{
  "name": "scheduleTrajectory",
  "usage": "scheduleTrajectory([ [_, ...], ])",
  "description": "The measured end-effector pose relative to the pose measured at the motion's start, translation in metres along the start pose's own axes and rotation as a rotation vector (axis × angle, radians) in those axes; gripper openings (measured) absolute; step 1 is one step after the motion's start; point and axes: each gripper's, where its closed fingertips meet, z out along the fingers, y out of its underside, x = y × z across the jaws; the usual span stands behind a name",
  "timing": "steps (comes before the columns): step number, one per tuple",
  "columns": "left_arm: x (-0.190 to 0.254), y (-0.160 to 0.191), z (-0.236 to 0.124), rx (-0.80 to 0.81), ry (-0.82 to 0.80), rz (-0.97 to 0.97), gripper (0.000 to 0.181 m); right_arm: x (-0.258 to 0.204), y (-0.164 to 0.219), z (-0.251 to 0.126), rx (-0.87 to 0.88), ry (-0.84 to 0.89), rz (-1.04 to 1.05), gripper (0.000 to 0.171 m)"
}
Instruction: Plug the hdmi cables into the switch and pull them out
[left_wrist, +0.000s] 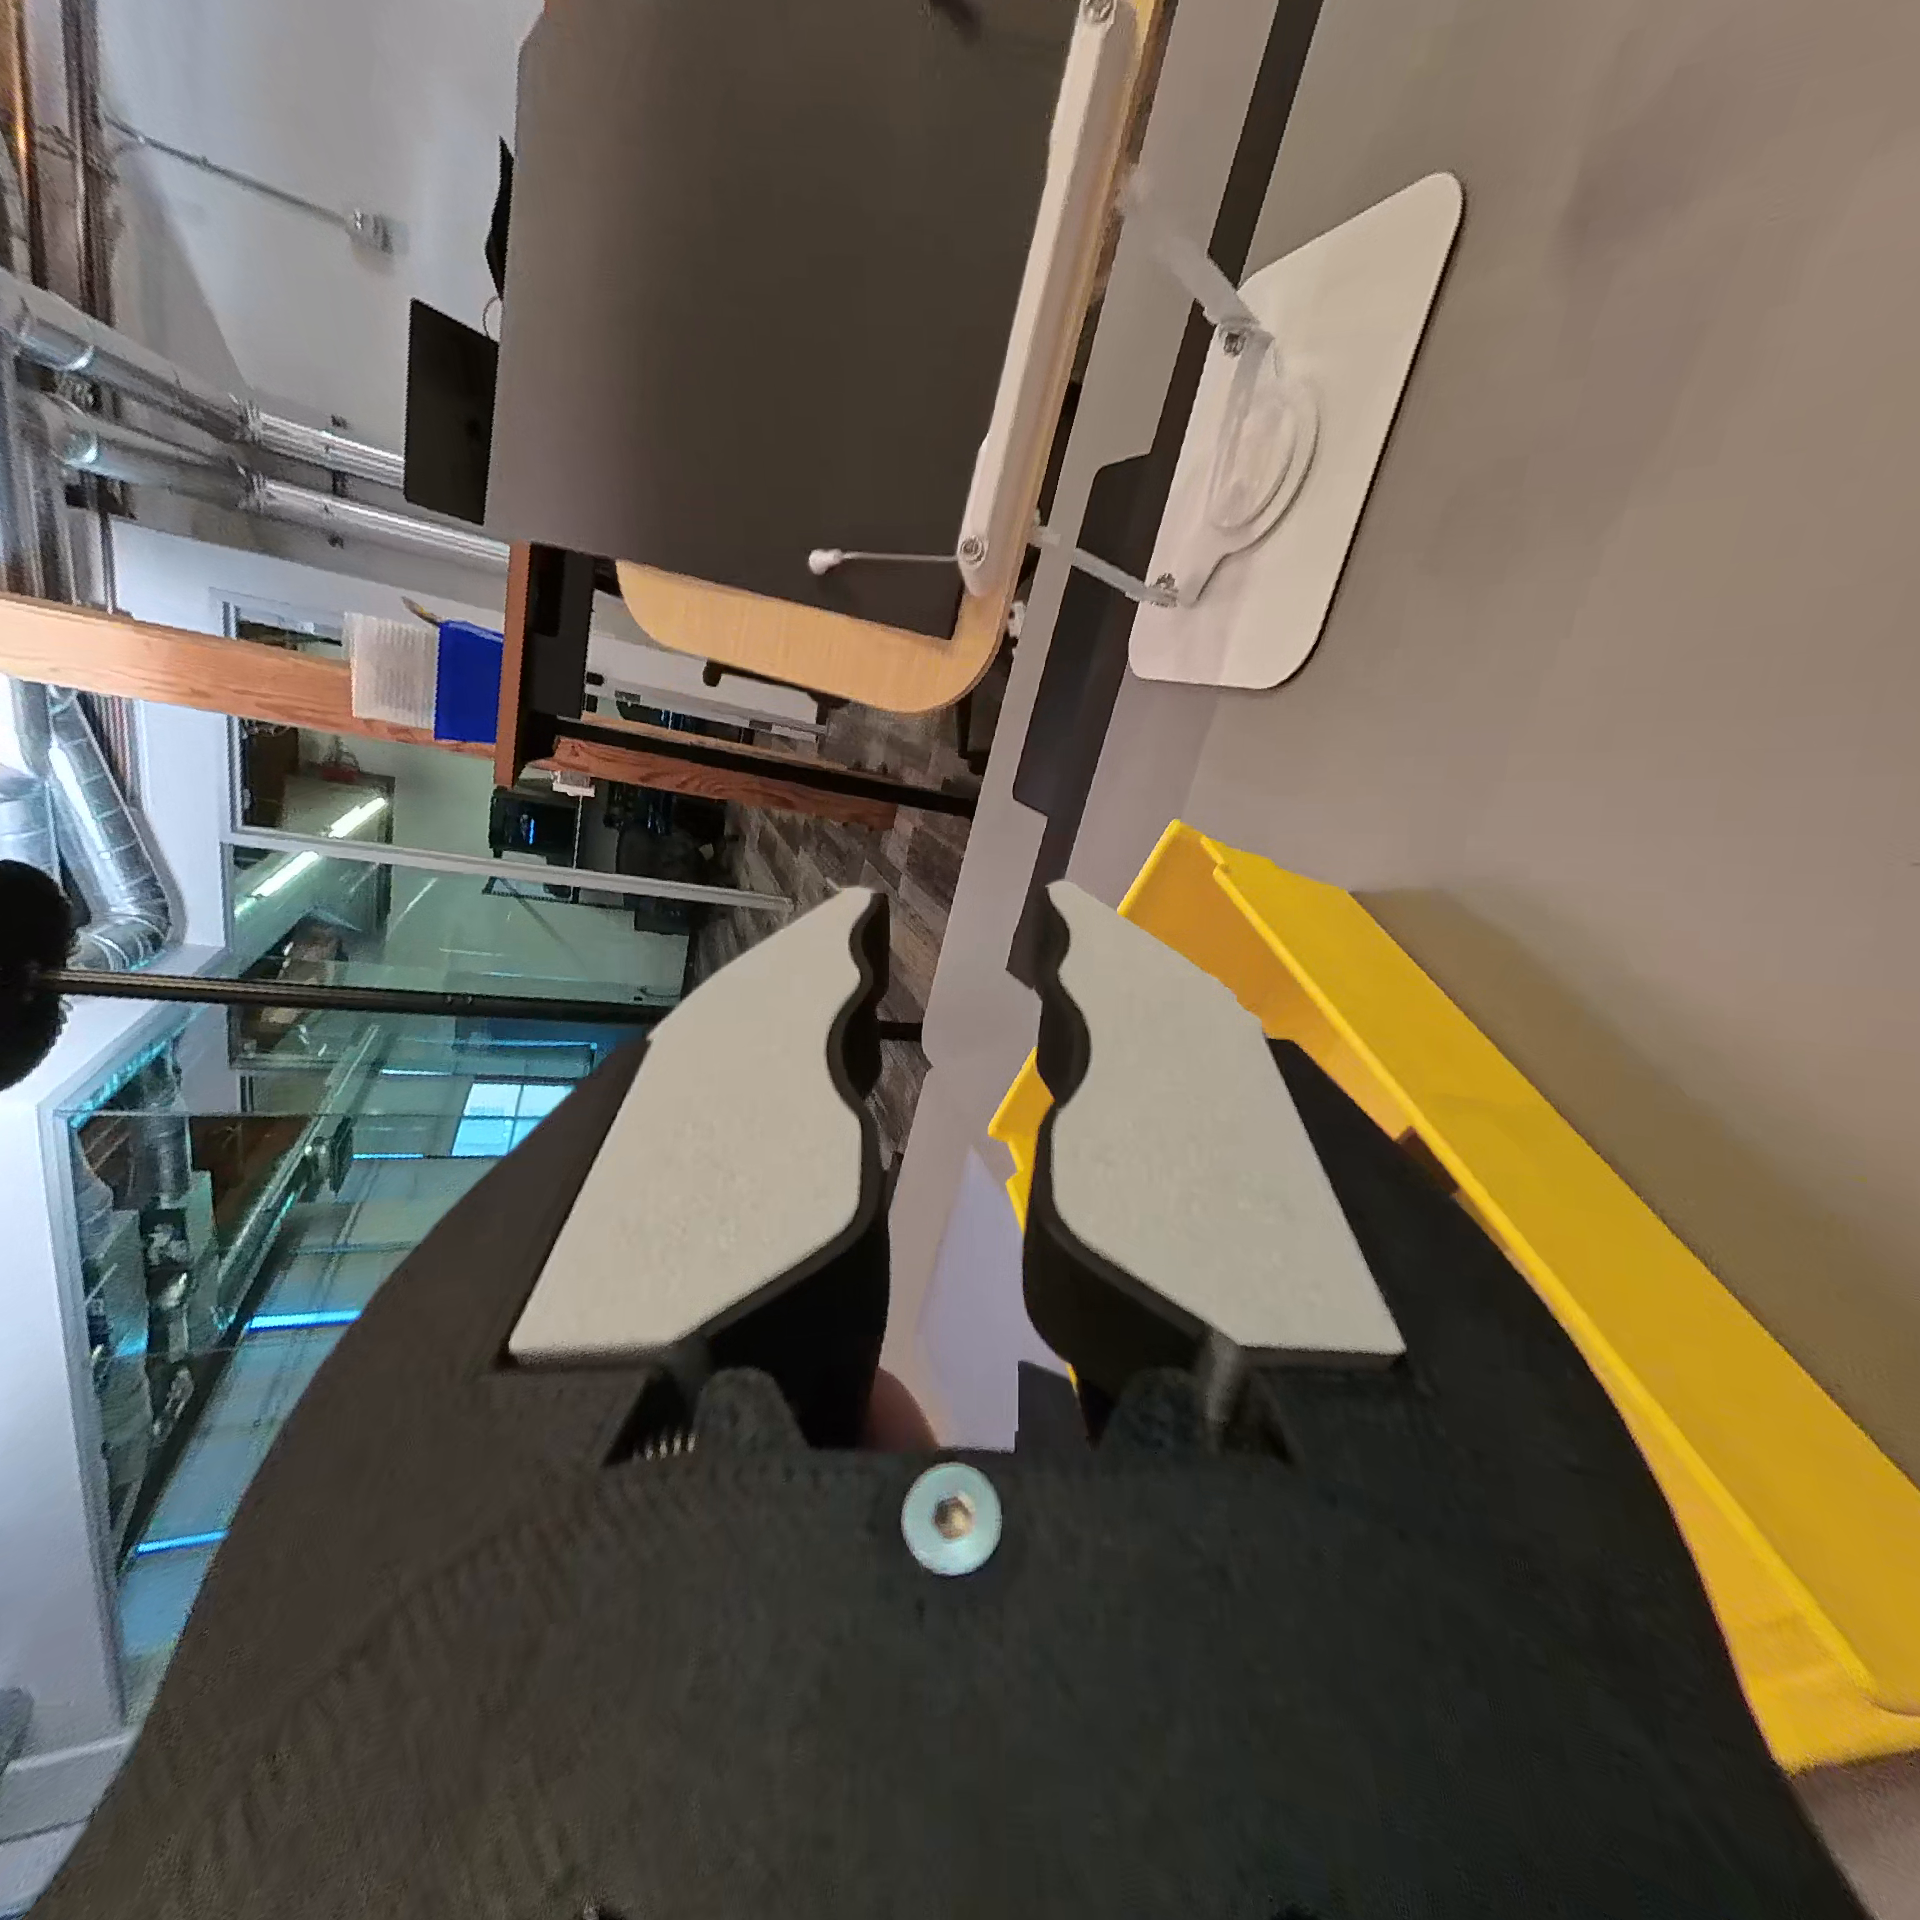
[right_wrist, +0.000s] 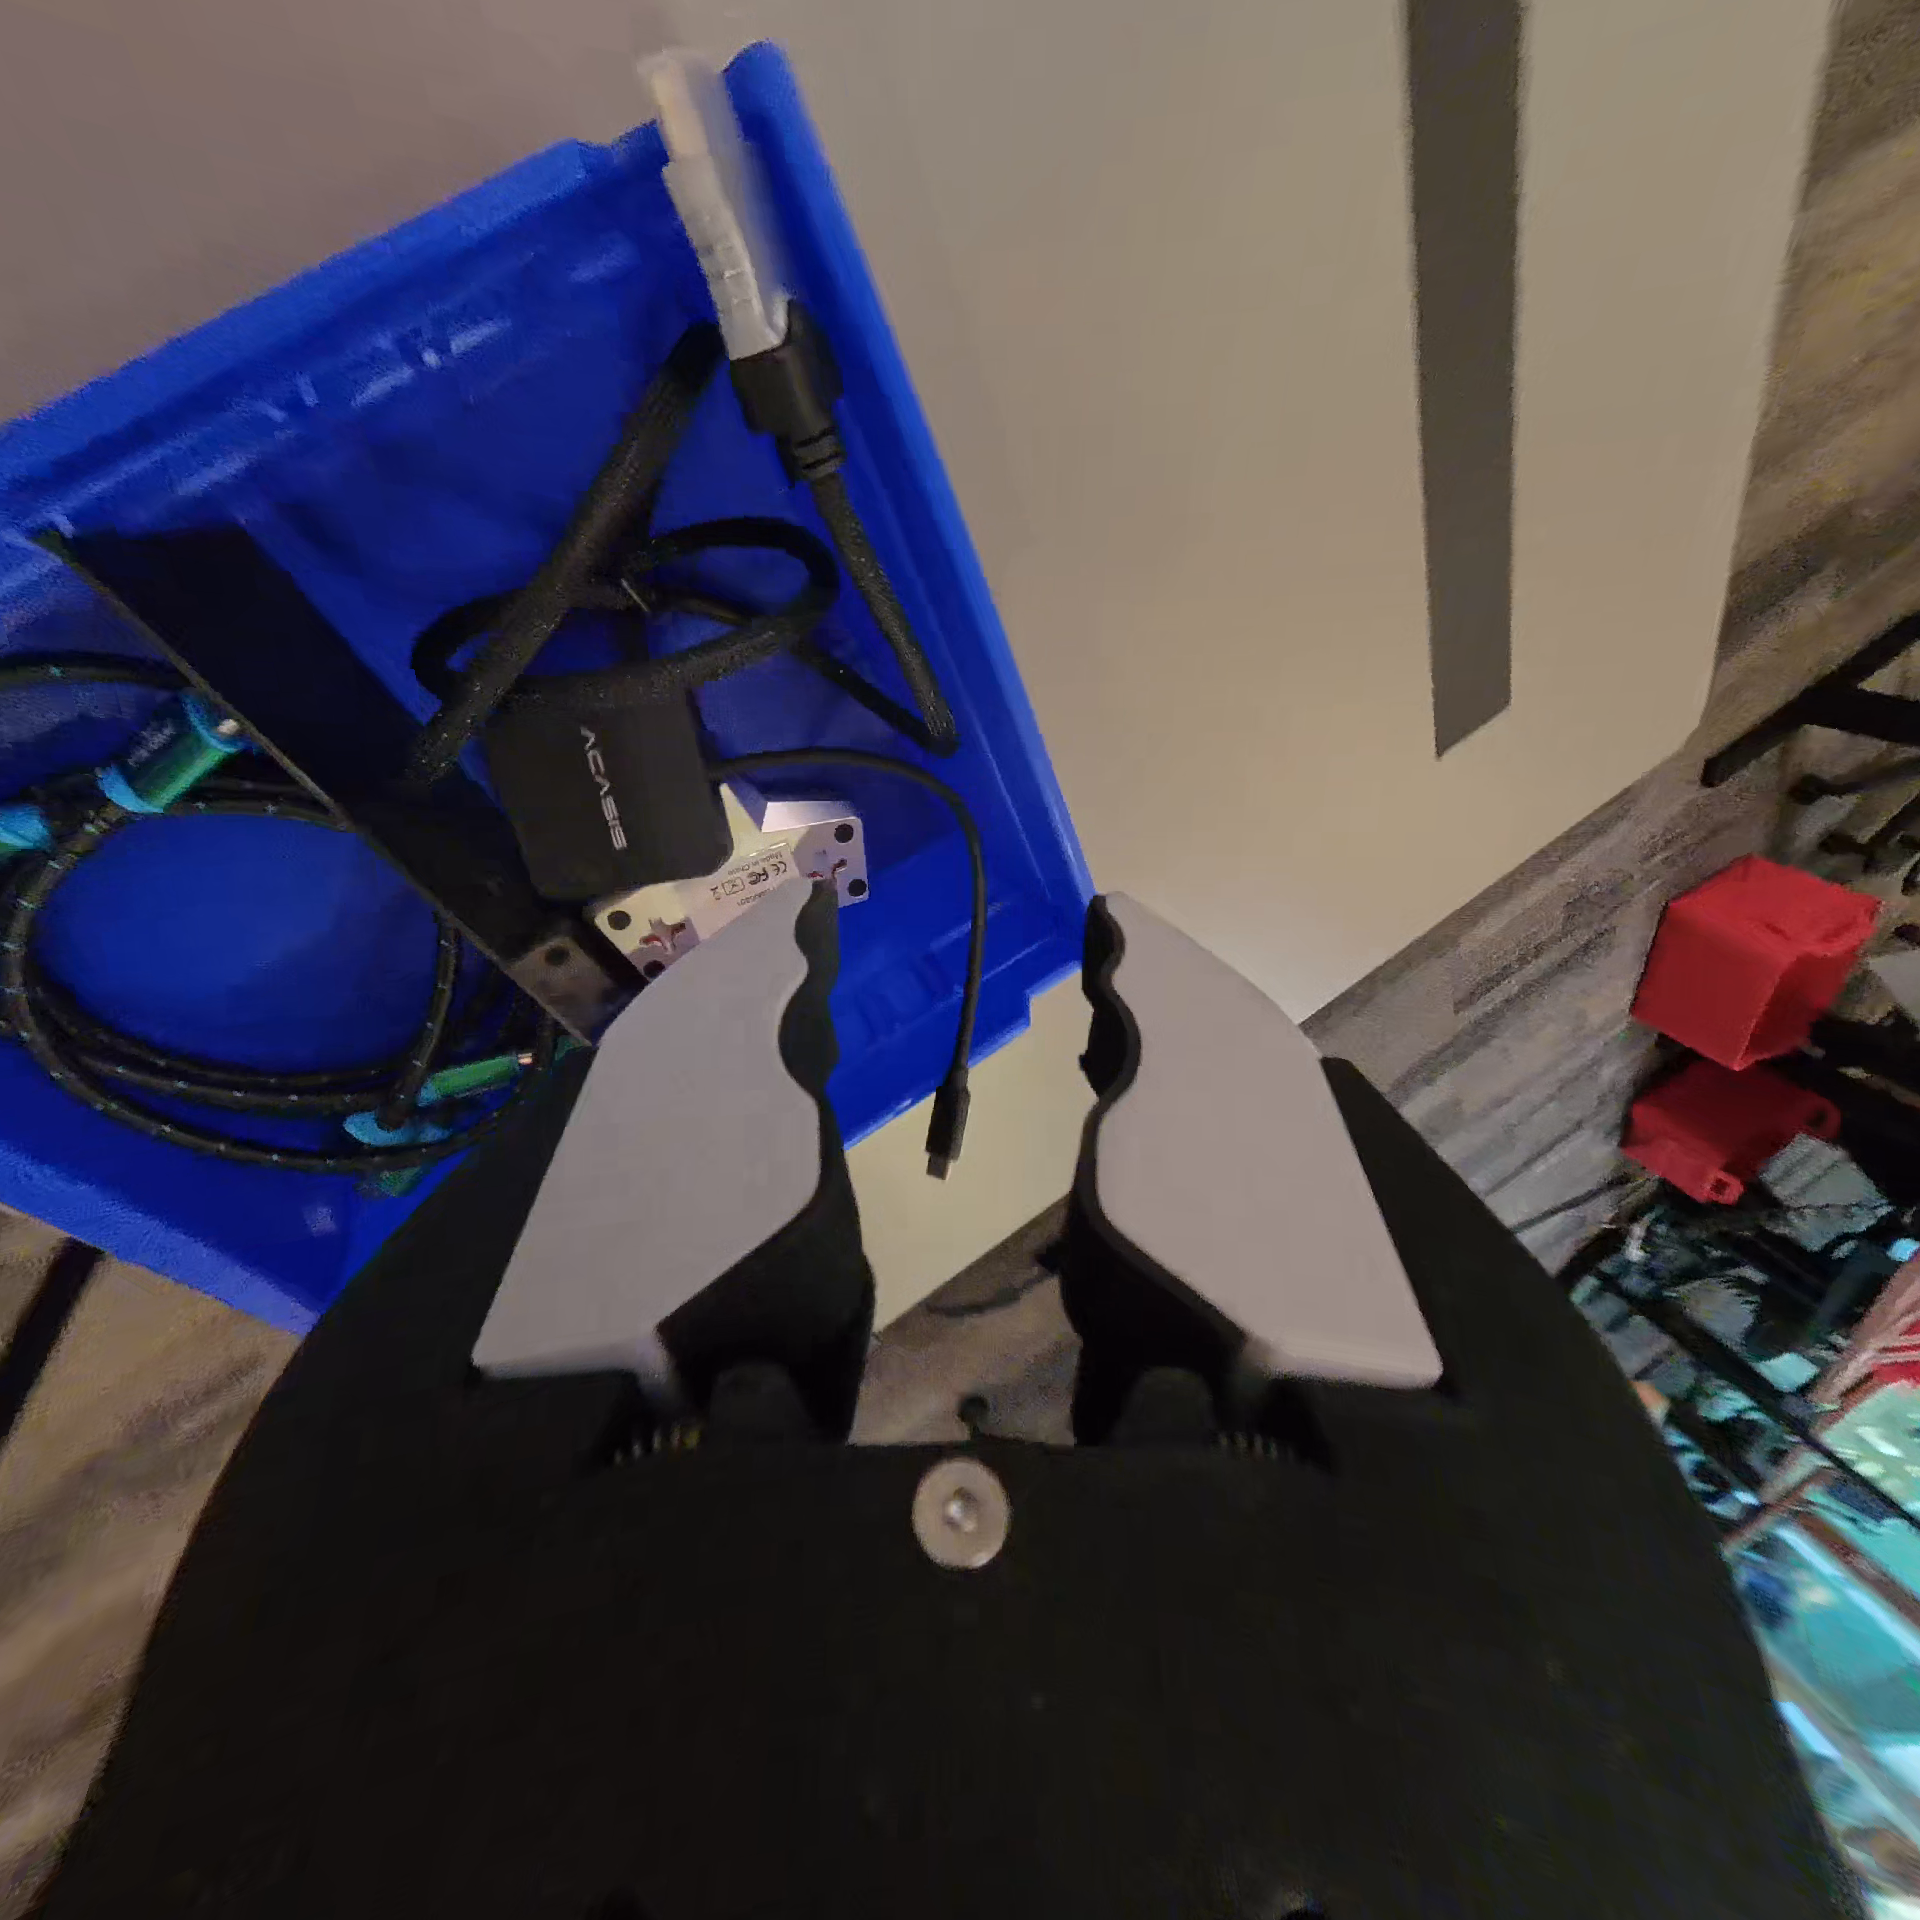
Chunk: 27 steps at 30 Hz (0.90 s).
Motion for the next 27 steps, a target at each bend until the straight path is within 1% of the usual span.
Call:
scheduleTrajectory([
  [4,-0.009,0.025,-0.001,-0.083,-0.013,-0.008,0.026,-0.001,0.022,-0.03,0.088,0.044,0.147,0.044],
  [8,-0.017,0.055,-0.004,-0.131,0.003,-0.101,0.03,-0.012,0.054,-0.051,0.147,0.09,0.28,0.045],
  [9,-0.019,0.065,-0.004,-0.155,0.009,-0.133,0.03,-0.016,0.062,-0.054,0.159,0.095,0.313,0.045],
  [12,-0.019,0.112,-0.006,-0.323,0.032,-0.226,0.034,-0.035,0.081,-0.059,0.233,0.075,0.41,0.046],
  [14,-0.01,0.142,-0.009,-0.401,0.068,-0.277,0.037,-0.05,0.099,-0.054,0.229,0.05,0.468,0.046],
  [15,-0.003,0.158,-0.011,-0.441,0.098,-0.32,0.041,-0.058,0.11,-0.05,0.206,0.04,0.49,0.048],
  [18,0.022,0.204,-0.018,-0.556,0.19,-0.448,0.05,-0.081,0.135,-0.036,0.194,-0.013,0.549,0.031],
  [19,0.03,0.222,-0.022,-0.607,0.215,-0.493,0.054,-0.085,0.143,-0.032,0.2,-0.017,0.583,0.03],
  [21,0.048,0.253,-0.029,-0.69,0.264,-0.584,0.055,-0.096,0.153,-0.023,0.23,-0.059,0.64,0.035],
  [22,0.056,0.265,-0.032,-0.717,0.291,-0.625,0.057,-0.103,0.157,-0.018,0.24,-0.088,0.668,0.041],
  [23,0.064,0.274,-0.033,-0.727,0.311,-0.659,0.058,-0.108,0.161,-0.011,0.234,-0.105,0.69,0.042],
  [25,0.077,0.285,-0.031,-0.725,0.347,-0.715,0.059,-0.122,0.167,0.001,0.209,-0.148,0.702,0.042],
  [27,0.088,0.292,-0.028,-0.727,0.371,-0.754,0.058,-0.135,0.165,0.012,0.212,-0.219,0.72,0.043],
])
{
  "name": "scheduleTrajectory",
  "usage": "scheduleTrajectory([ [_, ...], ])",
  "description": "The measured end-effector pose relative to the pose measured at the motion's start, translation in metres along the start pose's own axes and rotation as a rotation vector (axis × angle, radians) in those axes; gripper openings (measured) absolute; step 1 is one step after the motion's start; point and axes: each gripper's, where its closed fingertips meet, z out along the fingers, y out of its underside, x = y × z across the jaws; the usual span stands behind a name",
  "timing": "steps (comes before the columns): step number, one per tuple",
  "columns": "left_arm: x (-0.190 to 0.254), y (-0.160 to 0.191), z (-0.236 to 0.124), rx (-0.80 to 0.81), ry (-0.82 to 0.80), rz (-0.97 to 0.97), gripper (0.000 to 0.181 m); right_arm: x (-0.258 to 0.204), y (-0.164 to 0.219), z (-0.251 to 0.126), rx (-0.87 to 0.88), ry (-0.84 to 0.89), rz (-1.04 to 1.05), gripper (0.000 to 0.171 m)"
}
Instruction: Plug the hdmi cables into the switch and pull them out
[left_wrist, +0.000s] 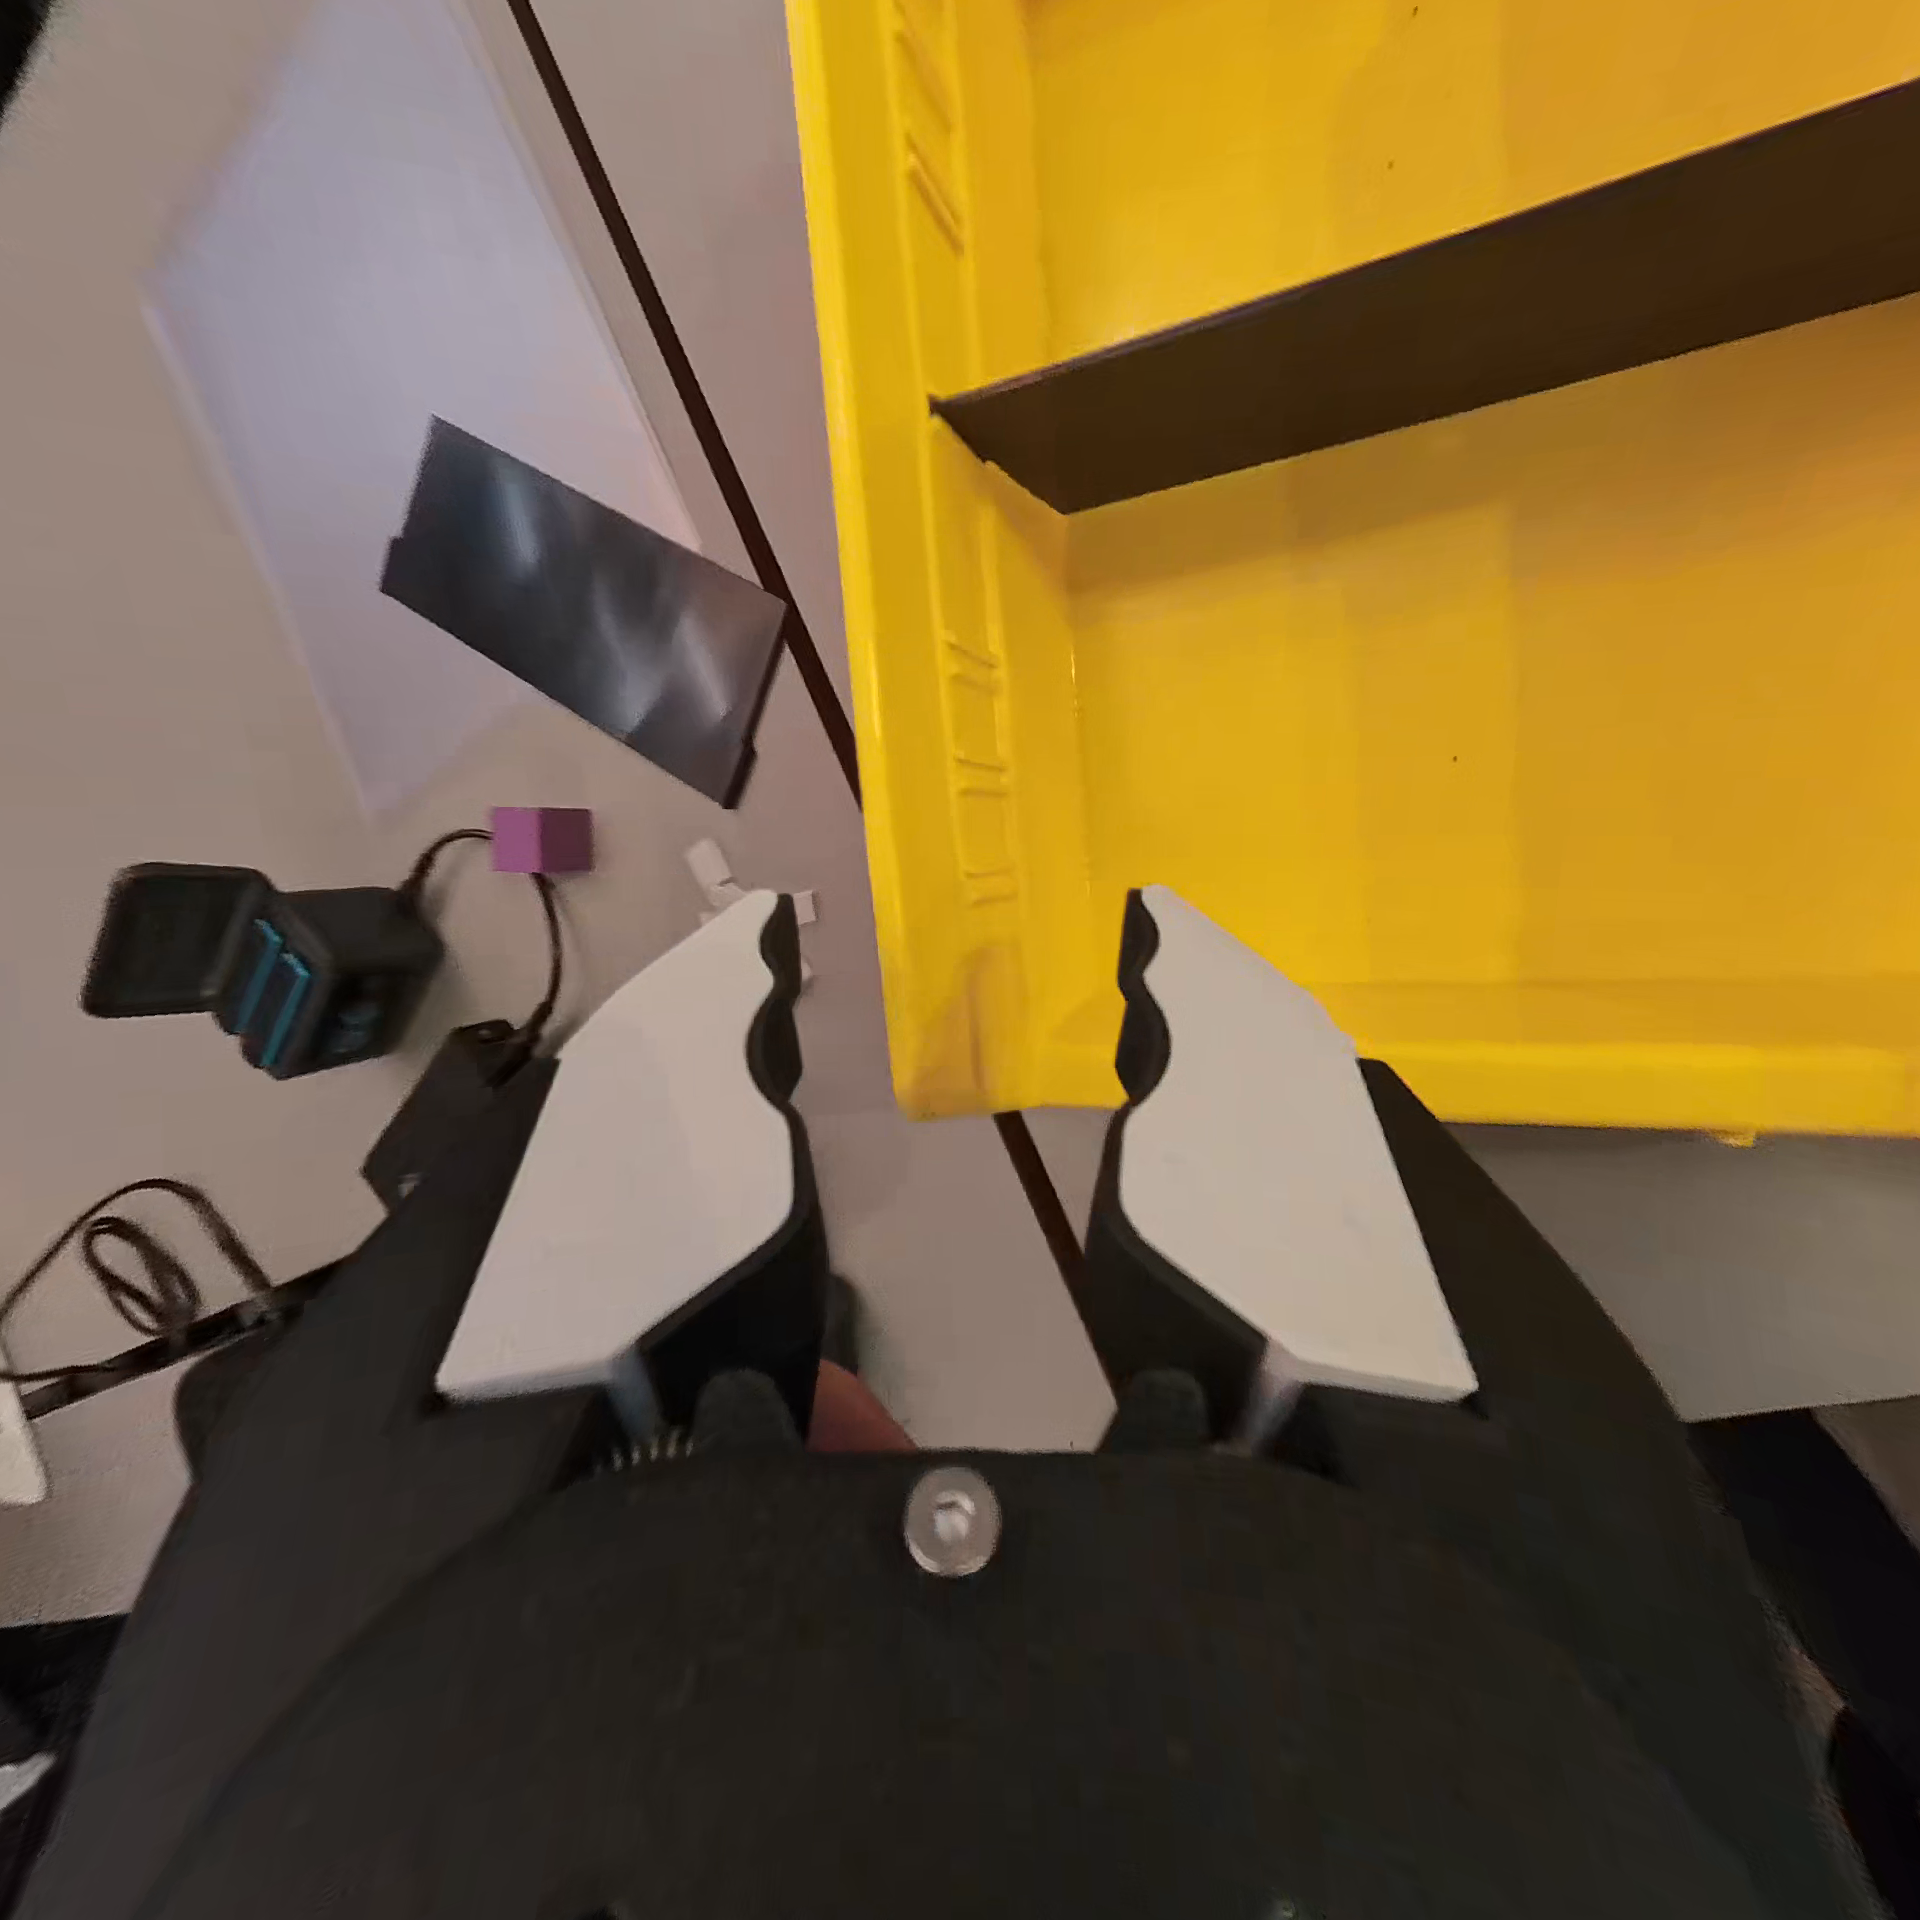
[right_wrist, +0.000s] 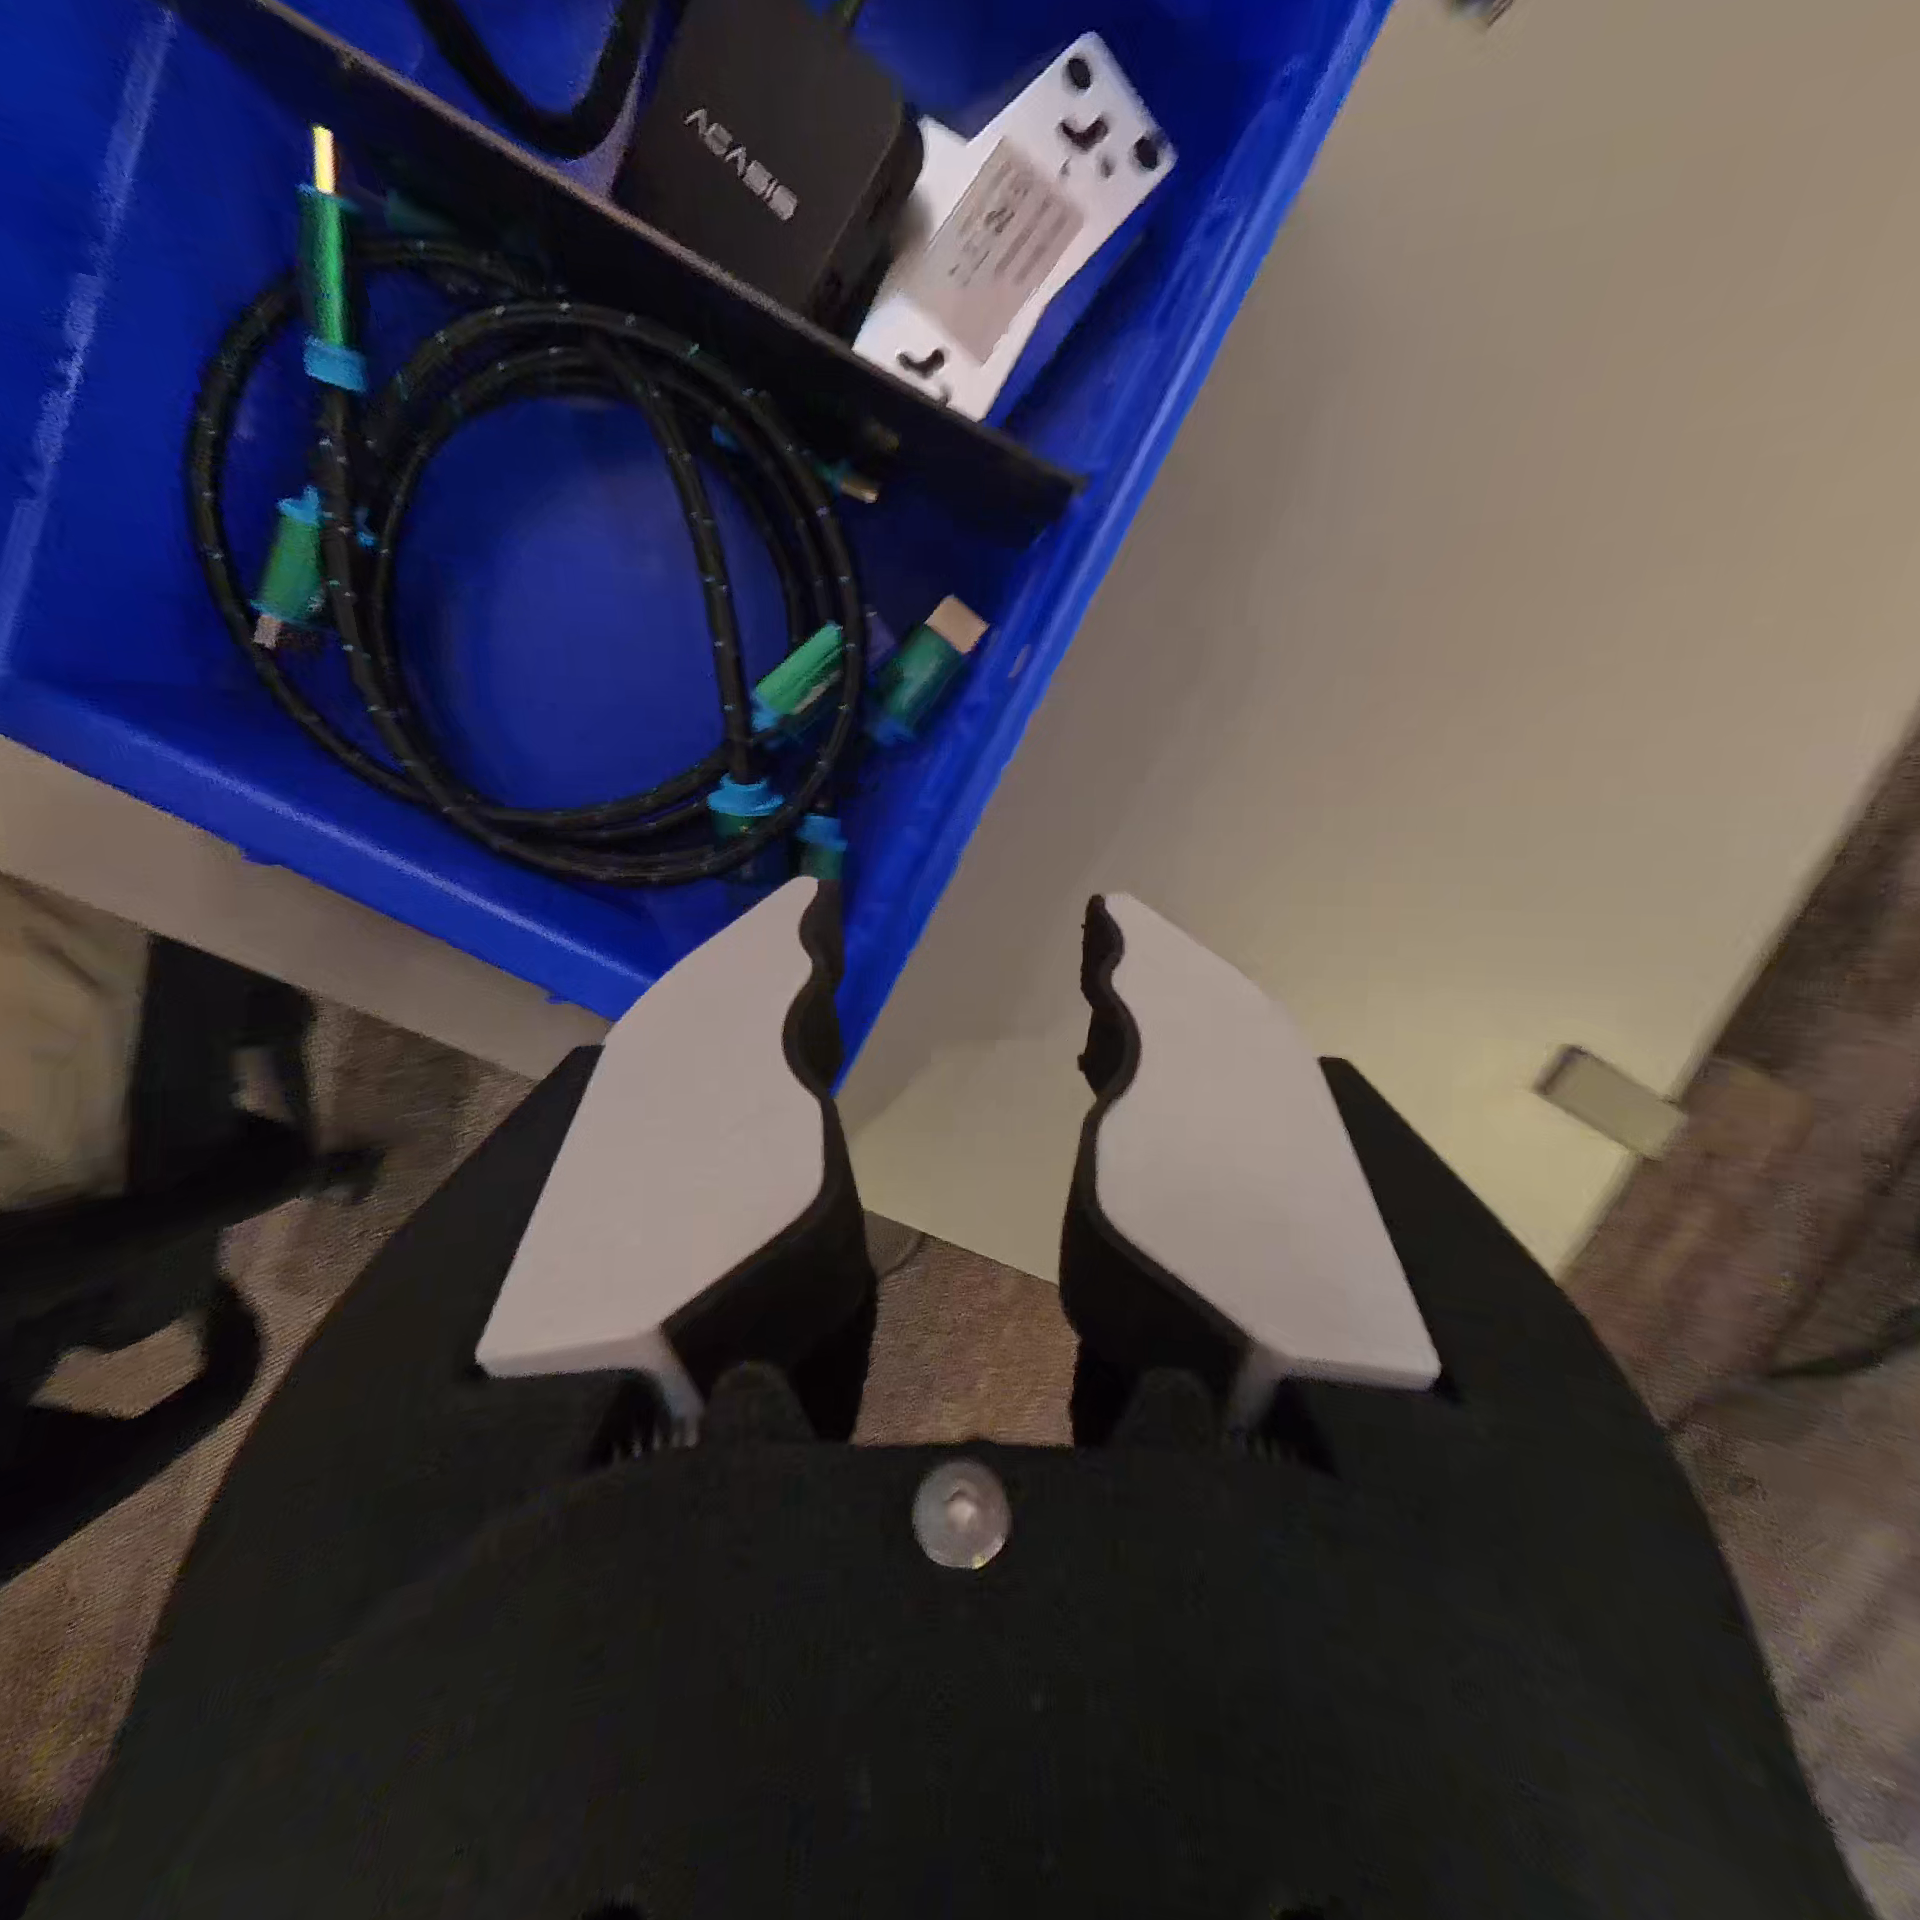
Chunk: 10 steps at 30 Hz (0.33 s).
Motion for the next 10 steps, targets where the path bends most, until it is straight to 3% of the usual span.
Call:
scheduleTrajectory([
  [5,-0.003,0.018,0.031,-0.07,-0.005,-0.036,0.023,-0.021,0.002,0.027,-0.012,-0.167,0.03,0.028],
  [10,0.0,0.016,0.03,-0.015,0.043,-0.065,0.018,-0.014,-0.003,0.034,-0.015,-0.135,0.048,0.01],
])
